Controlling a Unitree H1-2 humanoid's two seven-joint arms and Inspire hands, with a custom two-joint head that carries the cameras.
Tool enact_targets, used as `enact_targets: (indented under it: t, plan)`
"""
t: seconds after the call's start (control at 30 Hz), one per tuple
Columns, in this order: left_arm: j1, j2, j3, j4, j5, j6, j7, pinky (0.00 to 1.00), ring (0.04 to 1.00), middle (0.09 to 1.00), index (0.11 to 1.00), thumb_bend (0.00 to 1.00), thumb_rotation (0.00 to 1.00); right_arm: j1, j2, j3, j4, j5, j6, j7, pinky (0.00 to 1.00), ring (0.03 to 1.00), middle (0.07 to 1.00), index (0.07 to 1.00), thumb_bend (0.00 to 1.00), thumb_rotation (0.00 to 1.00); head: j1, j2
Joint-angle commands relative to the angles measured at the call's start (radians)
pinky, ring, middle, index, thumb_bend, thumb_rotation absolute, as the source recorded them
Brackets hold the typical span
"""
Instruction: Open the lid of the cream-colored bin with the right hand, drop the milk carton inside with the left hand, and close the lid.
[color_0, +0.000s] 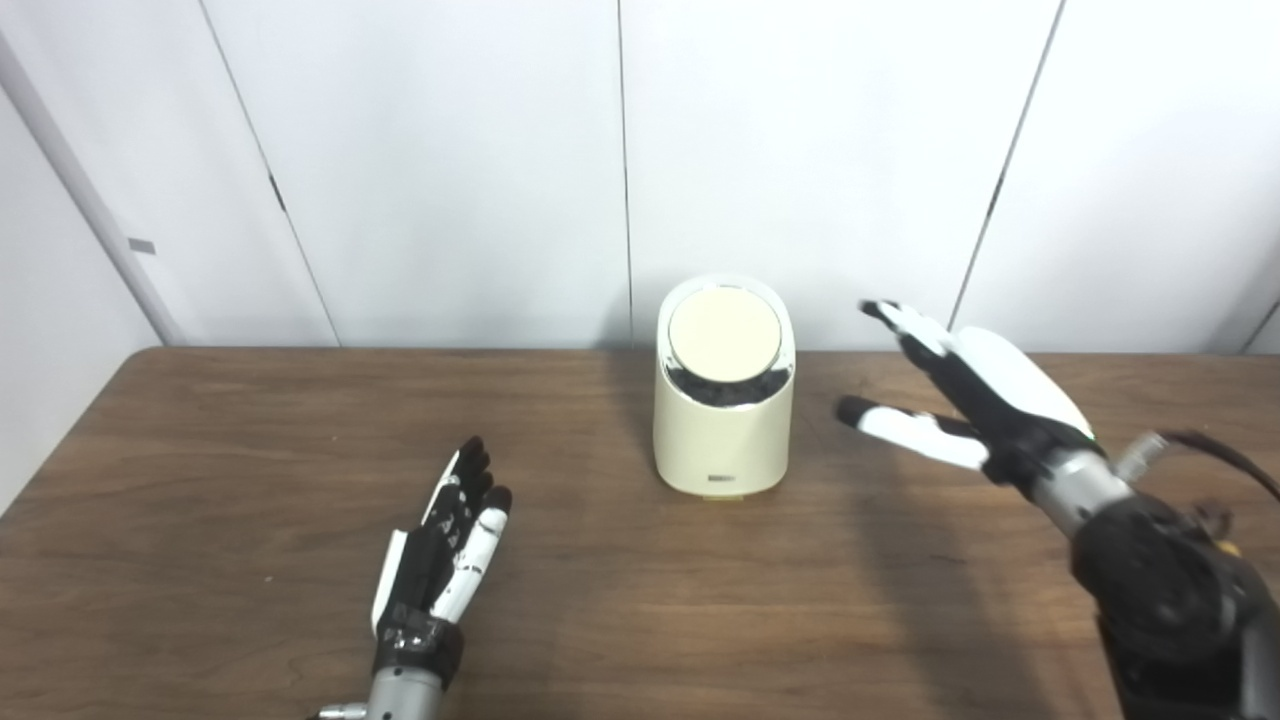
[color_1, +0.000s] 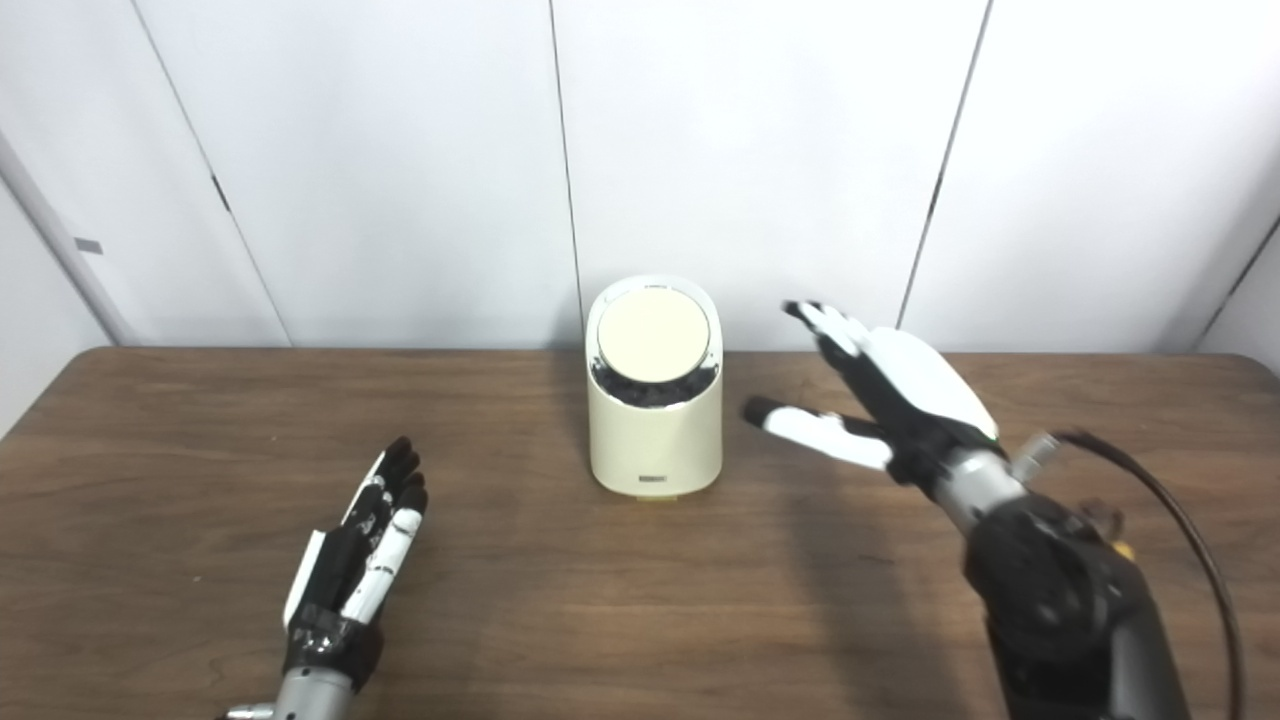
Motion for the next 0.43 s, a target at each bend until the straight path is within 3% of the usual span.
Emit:
enact_targets:
  t: [0.0, 0.13, 0.23, 0.4]
  plan:
    - [-0.003, 0.021, 0.007, -0.052, -0.013, 0.016, -0.015, 1.00, 1.000, 0.985, 1.000, 0.47, 0.61, 0.015, 0.025, -0.048, -0.009, 0.113, 0.014, -0.049, 0.91, 0.994, 1.000, 0.988, 0.64, 1.00, 0.001, 0.005]
    - [0.018, 0.046, 0.024, -0.071, -0.022, 0.023, -0.027, 1.00, 0.998, 0.984, 1.000, 0.44, 0.60, 0.075, 0.087, -0.131, 0.038, 0.341, -0.002, -0.103, 0.89, 0.973, 0.994, 0.973, 0.58, 1.00, 0.003, 0.009]
    - [0.033, 0.061, 0.036, -0.077, -0.033, 0.014, -0.036, 1.00, 0.992, 0.983, 1.000, 0.44, 0.59, 0.102, 0.152, -0.174, 0.063, 0.464, 0.021, -0.155, 0.96, 0.997, 1.000, 0.971, 0.59, 1.00, 0.003, 0.017]
    - [0.064, 0.069, 0.053, -0.092, -0.065, 0.021, -0.046, 1.00, 0.998, 0.990, 1.000, 0.44, 0.59, 0.171, 0.234, -0.190, 0.089, 0.564, -0.011, -0.259, 0.95, 0.982, 0.977, 0.961, 0.66, 1.00, -0.008, 0.033]
